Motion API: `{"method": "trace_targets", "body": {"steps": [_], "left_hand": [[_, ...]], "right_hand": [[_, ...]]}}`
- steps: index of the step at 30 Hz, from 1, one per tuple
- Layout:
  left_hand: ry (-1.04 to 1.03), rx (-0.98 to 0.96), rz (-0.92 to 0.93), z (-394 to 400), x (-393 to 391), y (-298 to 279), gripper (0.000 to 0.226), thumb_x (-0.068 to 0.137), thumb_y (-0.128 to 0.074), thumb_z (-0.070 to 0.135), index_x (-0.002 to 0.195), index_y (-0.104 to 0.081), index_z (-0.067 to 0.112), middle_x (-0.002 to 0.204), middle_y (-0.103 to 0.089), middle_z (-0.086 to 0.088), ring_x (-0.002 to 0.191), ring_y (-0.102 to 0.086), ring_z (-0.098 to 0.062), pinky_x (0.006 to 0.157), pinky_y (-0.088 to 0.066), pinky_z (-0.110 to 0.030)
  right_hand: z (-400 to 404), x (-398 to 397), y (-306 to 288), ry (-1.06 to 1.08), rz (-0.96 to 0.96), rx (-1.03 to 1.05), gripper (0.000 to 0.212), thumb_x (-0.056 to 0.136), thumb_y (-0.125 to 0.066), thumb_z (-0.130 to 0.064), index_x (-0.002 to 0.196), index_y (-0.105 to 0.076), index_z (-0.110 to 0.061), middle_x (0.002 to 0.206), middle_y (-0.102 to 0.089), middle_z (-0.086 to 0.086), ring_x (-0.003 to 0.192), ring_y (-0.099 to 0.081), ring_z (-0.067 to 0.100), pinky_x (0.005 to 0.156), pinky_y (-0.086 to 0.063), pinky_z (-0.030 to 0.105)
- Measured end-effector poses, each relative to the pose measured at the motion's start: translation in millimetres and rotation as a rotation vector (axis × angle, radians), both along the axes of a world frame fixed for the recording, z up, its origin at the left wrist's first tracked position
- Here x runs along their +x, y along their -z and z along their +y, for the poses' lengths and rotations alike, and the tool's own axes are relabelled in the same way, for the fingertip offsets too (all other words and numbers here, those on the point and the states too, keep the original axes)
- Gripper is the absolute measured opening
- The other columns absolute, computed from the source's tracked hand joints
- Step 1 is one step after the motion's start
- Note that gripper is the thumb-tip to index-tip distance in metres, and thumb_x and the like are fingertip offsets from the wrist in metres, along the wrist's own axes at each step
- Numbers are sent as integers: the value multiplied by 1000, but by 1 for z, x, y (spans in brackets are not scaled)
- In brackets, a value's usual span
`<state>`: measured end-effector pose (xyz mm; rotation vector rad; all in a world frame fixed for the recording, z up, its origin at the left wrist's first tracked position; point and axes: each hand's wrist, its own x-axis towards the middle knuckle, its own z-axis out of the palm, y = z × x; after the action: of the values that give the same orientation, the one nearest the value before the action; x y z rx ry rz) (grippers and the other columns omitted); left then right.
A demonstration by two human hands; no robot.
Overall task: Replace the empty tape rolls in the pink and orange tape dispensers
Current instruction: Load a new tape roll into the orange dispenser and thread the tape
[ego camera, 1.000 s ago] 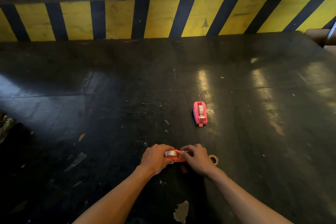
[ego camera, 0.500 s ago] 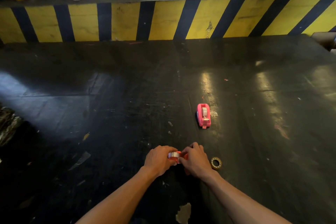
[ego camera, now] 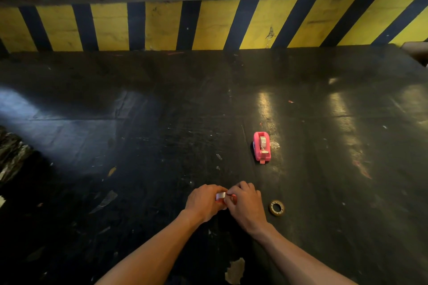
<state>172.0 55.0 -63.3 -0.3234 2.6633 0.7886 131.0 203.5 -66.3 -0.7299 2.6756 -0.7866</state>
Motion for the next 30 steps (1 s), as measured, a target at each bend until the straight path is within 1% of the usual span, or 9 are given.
{"method": "trace_targets", "body": {"steps": [6, 10, 13, 17, 21, 23, 25, 27, 30], "left_hand": [[-45, 41, 21, 0, 4, 2, 41, 89, -72, 40, 129, -64, 37, 126, -70, 9, 117, -64, -14, 97, -52, -37], [-62, 65, 37, 0, 6, 4, 41, 88, -74, 38, 128, -65, 37, 125, -70, 8, 116, -64, -14, 97, -52, -38], [-77, 86, 37, 0, 6, 4, 42, 89, -74, 36, 129, -64, 35, 126, -70, 8, 117, -64, -14, 98, -51, -37], [-92, 110, 25, 0, 8, 3, 45, 87, -75, 37, 130, -64, 37, 125, -70, 9, 116, -64, -13, 100, -52, -42], [-100, 126, 12, -1, 8, 3, 49, 87, -76, 37, 134, -60, 35, 129, -68, 7, 119, -62, -14, 103, -50, -43], [-103, 137, 14, -1, 8, 4, 50, 86, -76, 39, 134, -60, 36, 129, -67, 8, 119, -62, -14, 103, -50, -43], [-107, 139, 14, -1, 8, 4, 52, 86, -76, 41, 135, -60, 36, 129, -67, 8, 120, -62, -13, 103, -50, -43], [-102, 119, 13, -1, 8, 6, 55, 86, -76, 40, 138, -59, 35, 132, -66, 8, 123, -61, -14, 104, -50, -42], [-96, 92, 16, -1, 8, 9, 58, 87, -76, 37, 141, -56, 32, 137, -64, 6, 127, -58, -15, 106, -48, -41]], "right_hand": [[4, -3, -2, -3, -66, 0, 15, 96, -54, -38, 102, -67, -38, 102, -59, -9, 102, -49, 13, 84, -30, 32], [3, 0, -3, 42, -149, 2, 12, 97, -48, -36, 96, -59, -42, 93, -59, -13, 108, -50, 16, 100, -26, 44], [1, 0, -4, 82, -212, 9, 12, 97, -50, -34, 92, -54, -44, 95, -59, -11, 115, -49, 18, 107, -22, 50], [-3, -3, -9, 126, -315, -10, 11, 95, -55, -31, 90, -53, -41, 104, -60, -8, 120, -45, 20, 109, -19, 52], [-3, -7, -9, 168, -391, -32, 5, 91, -60, -36, 90, -57, -40, 102, -63, -10, 119, -45, 17, 109, -17, 49], [1, -10, -10, 163, -389, -35, 4, 90, -61, -40, 93, -58, -41, 102, -63, -10, 119, -46, 16, 109, -18, 47], [3, -12, -13, 148, -340, -4, 9, 90, -60, -42, 99, -62, -40, 106, -63, -10, 120, -46, 16, 108, -19, 46], [4, -13, -15, 121, -282, 63, 14, 92, -58, -38, 103, -68, -36, 106, -62, -10, 120, -47, 17, 108, -21, 48], [3, -12, -17, 93, -267, 122, 17, 94, -56, -27, 97, -73, -32, 104, -64, -8, 120, -49, 19, 109, -23, 50]]}}
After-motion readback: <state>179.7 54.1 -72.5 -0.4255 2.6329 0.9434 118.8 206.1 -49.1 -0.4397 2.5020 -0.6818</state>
